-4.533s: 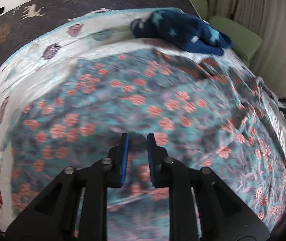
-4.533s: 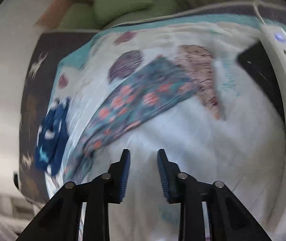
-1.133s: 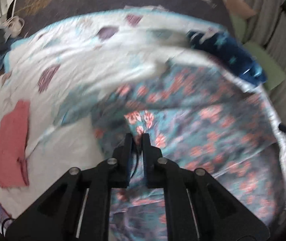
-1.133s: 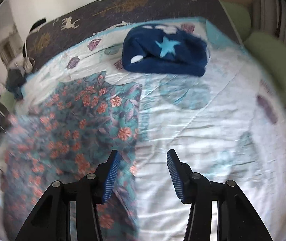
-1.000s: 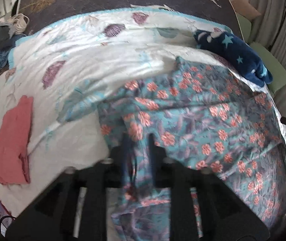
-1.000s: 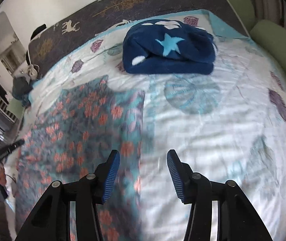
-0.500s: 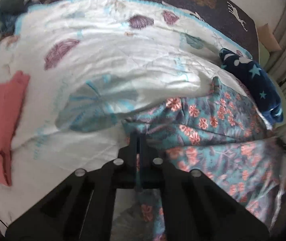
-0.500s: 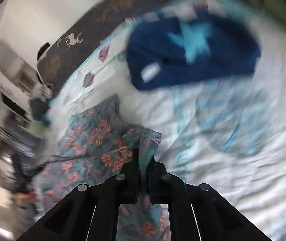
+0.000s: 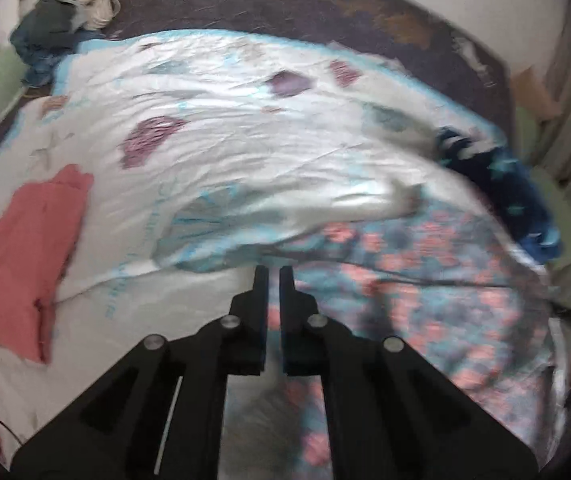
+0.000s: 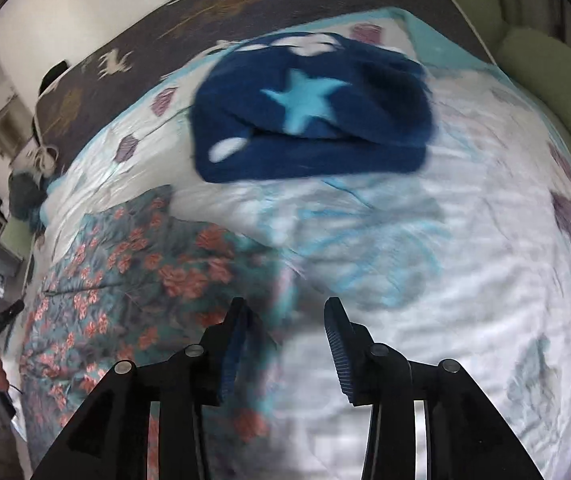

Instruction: Fold small clothes

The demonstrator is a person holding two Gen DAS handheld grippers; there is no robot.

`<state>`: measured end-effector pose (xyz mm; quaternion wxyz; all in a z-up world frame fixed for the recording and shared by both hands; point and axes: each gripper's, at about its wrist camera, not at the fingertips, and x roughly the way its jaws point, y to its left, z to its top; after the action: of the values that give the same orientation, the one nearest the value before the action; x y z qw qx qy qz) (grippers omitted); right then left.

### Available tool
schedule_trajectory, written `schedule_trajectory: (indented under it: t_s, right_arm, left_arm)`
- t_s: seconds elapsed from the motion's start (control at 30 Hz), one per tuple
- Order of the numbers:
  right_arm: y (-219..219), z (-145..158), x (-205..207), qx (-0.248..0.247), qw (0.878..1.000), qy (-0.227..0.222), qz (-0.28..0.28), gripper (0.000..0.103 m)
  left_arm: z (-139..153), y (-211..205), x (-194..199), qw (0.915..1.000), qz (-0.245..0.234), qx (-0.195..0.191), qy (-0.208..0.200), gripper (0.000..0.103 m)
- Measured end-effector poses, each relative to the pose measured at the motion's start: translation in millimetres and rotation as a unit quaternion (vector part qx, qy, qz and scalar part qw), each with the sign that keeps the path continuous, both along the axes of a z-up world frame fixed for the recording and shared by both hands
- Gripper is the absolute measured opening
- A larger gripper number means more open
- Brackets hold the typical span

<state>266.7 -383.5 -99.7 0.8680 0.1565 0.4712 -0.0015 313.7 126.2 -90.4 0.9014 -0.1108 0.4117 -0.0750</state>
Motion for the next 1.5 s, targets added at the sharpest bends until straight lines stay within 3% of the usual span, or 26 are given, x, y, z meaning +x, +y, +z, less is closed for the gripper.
schedule_trajectory:
  t_s: [0.07, 0.1, 0.13, 0.17, 0.3, 0.33, 0.4, 0.47, 0.5, 0.57, 0.63, 0.67, 0.73, 0.83, 1.07, 1.2, 1.27, 1.3, 1.37, 1.4, 1.43, 1.5]
  right_arm:
    - [-1.1, 5.5, -15.2, -0.009, 1.000, -0.005, 0.007, 0.040]
    - [-0.5, 9.6, -27.1, -0.021, 1.000, -0.010, 0.014, 0.040]
    - [0.7, 13.2, -34.6, -0.027, 0.999, -0.014, 0.022, 0.040]
    - [3.0, 15.3, -42.2, -0.030, 0.999, -0.017, 0.032, 0.040]
    - [32.9, 20.9, -82.6, -0.058, 0.994, -0.017, 0.093, 0.043]
    - [40.3, 20.1, -89.6, -0.064, 0.992, -0.016, 0.106, 0.048]
    - [60.7, 10.6, -96.9, -0.086, 0.988, -0.005, 0.131, 0.056]
    - [68.8, 1.1, -96.6, -0.140, 0.983, 0.013, 0.122, 0.053]
    - [67.1, -5.9, -92.7, -0.181, 0.979, 0.028, 0.089, 0.039]
    - [50.7, -5.2, -90.8, -0.139, 0.988, 0.028, 0.053, 0.032]
    - [27.1, -3.8, -95.7, -0.062, 0.998, 0.029, 0.006, 0.033]
    - [24.3, -4.8, -98.5, -0.051, 0.998, 0.030, -0.002, 0.035]
    - [39.6, -5.8, -104.5, -0.099, 0.994, 0.033, 0.018, 0.044]
    - [63.4, 0.7, -111.6, -0.168, 0.984, 0.037, 0.054, 0.046]
    - [61.3, 51.9, -116.4, -0.106, 0.993, -0.031, 0.045, 0.051]
    - [71.2, 56.0, -90.6, -0.045, 0.995, -0.059, 0.073, 0.051]
    - [82.6, 45.6, -75.7, -0.032, 0.994, -0.054, 0.091, 0.049]
    - [86.0, 37.3, -65.4, -0.025, 0.994, -0.043, 0.096, 0.042]
    - [90.0, 11.1, -49.3, -0.050, 0.995, 0.002, 0.086, 0.030]
    - [88.7, -4.5, -43.2, -0.075, 0.994, 0.031, 0.071, 0.029]
    - [83.4, -15.0, -42.6, -0.061, 0.995, 0.032, 0.066, 0.029]
    - [77.1, -8.8, -52.2, -0.042, 0.998, 0.012, 0.055, 0.029]
  left_arm:
    - [6.6, -13.2, -12.2, 0.9989, -0.046, -0.007, -0.002, 0.023]
    - [6.8, -23.0, -17.1, 0.9975, -0.070, -0.007, 0.005, 0.040]
    - [5.3, -31.2, -19.7, 0.9961, -0.087, -0.007, 0.013, 0.051]
    - [3.4, -39.2, -21.4, 0.9949, -0.099, -0.005, 0.019, 0.052]
    - [-20.0, -83.2, -14.7, 0.9887, -0.136, 0.036, 0.053, 0.049]
    - [-27.0, -89.9, -11.9, 0.9871, -0.140, 0.044, 0.064, 0.014]
    - [-36.4, -100.6, -8.5, 0.9849, -0.143, 0.062, 0.076, 0.004]
    - [-25.4, -103.2, -13.9, 0.9872, -0.132, 0.072, 0.053, 0.004]
    - [-16.5, -99.9, -17.5, 0.9894, -0.122, 0.067, 0.041, 0.004]
    - [2.6, -85.8, -24.2, 0.9927, -0.105, 0.058, 0.019, 0.004]
    - [10.5, -71.0, -27.6, 0.9928, -0.108, 0.050, 0.017, 0.004]
    - [8.9, -68.5, -28.1, 0.9925, -0.110, 0.049, 0.020, 0.004]
    - [-3.7, -70.6, -28.3, 0.9889, -0.123, 0.076, 0.032, 0.005]
    - [-22.1, -71.9, -27.4, 0.9872, -0.122, 0.085, 0.057, 0.007]
    - [-0.6, -49.5, -32.7, 0.9950, -0.074, 0.065, 0.019, 0.008]
    - [12.3, -48.8, -38.6, 0.9962, -0.080, 0.034, -0.001, 0.008]
    - [6.6, -60.6, -39.4, 0.9934, -0.103, 0.049, 0.003, 0.008]
    - [-0.1, -67.1, -38.6, 0.9918, -0.108, 0.068, 0.012, 0.010]
    - [-31.9, -76.7, -32.4, 0.9818, -0.106, 0.149, 0.048, 0.011]
    - [-40.8, -75.1, -34.1, 0.9810, -0.107, 0.157, 0.041, 0.012]
    - [-39.1, -71.5, -38.8, 0.9833, -0.105, 0.147, 0.023, 0.012]
    - [-29.1, -65.5, -47.4, 0.9860, -0.096, 0.134, 0.023, 0.012]
